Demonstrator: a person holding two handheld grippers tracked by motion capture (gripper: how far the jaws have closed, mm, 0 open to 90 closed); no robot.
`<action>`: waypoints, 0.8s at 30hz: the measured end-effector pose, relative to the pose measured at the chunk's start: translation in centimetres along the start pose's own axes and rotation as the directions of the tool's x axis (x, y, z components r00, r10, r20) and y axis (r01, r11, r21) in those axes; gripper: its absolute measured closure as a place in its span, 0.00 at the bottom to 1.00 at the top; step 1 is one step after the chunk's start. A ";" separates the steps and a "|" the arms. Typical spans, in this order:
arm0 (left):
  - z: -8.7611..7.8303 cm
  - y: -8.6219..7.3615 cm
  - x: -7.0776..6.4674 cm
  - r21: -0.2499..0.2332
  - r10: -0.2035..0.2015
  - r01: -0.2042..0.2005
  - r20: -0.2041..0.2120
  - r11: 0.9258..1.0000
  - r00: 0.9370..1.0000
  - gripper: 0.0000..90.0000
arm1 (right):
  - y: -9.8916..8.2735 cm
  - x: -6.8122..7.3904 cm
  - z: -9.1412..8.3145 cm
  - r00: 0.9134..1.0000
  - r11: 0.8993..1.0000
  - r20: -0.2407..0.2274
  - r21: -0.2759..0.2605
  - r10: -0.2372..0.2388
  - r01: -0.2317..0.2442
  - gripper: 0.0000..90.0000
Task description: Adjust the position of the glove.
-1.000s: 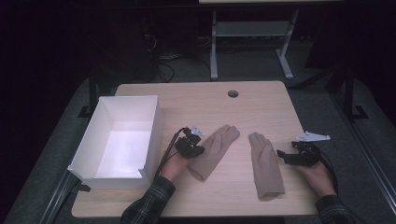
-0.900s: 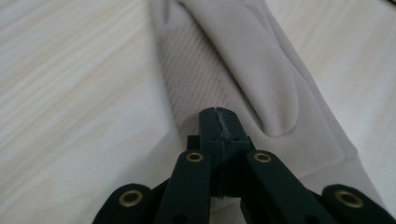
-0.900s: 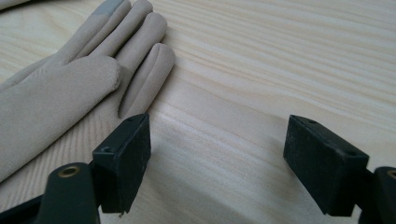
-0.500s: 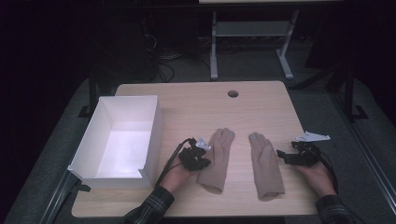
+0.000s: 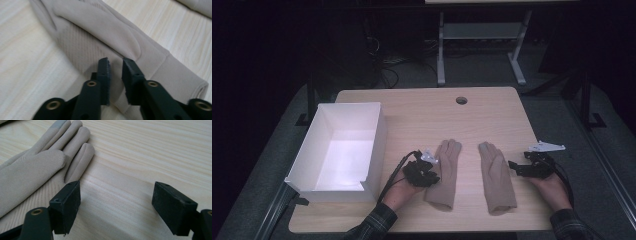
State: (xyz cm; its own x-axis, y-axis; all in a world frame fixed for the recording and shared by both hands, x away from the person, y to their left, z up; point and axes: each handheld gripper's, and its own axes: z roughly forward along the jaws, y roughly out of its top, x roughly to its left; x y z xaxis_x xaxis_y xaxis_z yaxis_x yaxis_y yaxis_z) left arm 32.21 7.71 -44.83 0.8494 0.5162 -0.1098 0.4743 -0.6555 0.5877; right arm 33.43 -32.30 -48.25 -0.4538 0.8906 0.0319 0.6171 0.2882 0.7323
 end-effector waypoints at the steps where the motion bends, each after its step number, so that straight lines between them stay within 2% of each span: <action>1: -0.1 0.1 0.1 -0.005 0.000 0.000 -0.008 1.000 1.000 0.80 | 0.0 0.0 0.0 1.000 1.000 0.000 0.000 0.000 0.000 0.25; 3: -0.3 0.2 0.5 -0.030 -0.025 0.024 -0.026 0.999 0.999 0.75 | 0.0 0.0 0.0 1.000 1.000 0.000 0.000 0.000 0.000 0.25; 6: -0.4 0.5 1.1 -0.052 -0.040 0.038 -0.043 0.998 0.998 0.69 | 0.0 0.0 0.0 1.000 1.000 0.000 0.000 0.000 0.000 0.25; 12: -0.3 1.4 3.2 -0.095 -0.085 0.077 -0.089 0.992 0.992 0.65 | 0.0 0.0 0.0 1.000 1.000 0.000 0.000 0.000 0.000 0.25; 15: 0.1 1.8 4.0 -0.107 -0.098 0.089 -0.081 0.990 0.992 0.65 | 0.0 0.0 0.0 1.000 1.000 0.001 0.000 0.000 0.000 0.25; 16: 0.3 1.8 4.1 -0.121 -0.112 0.103 -0.073 0.987 0.991 0.65 | 0.0 0.0 0.0 1.000 1.000 0.001 0.000 -0.001 0.001 0.25; 24: 1.5 1.9 4.3 -0.091 -0.108 0.101 -0.078 0.991 0.991 0.64 | 0.0 0.0 0.0 1.000 1.000 0.002 0.000 0.001 -0.001 0.25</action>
State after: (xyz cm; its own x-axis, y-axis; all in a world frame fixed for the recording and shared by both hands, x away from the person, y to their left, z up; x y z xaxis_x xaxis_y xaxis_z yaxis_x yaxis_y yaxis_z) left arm 37.13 7.87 -45.43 0.7725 0.6254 -0.1101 0.5346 -0.5470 0.6442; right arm 33.43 -32.26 -48.26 -0.4516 0.8917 0.0315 0.6177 0.2869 0.7322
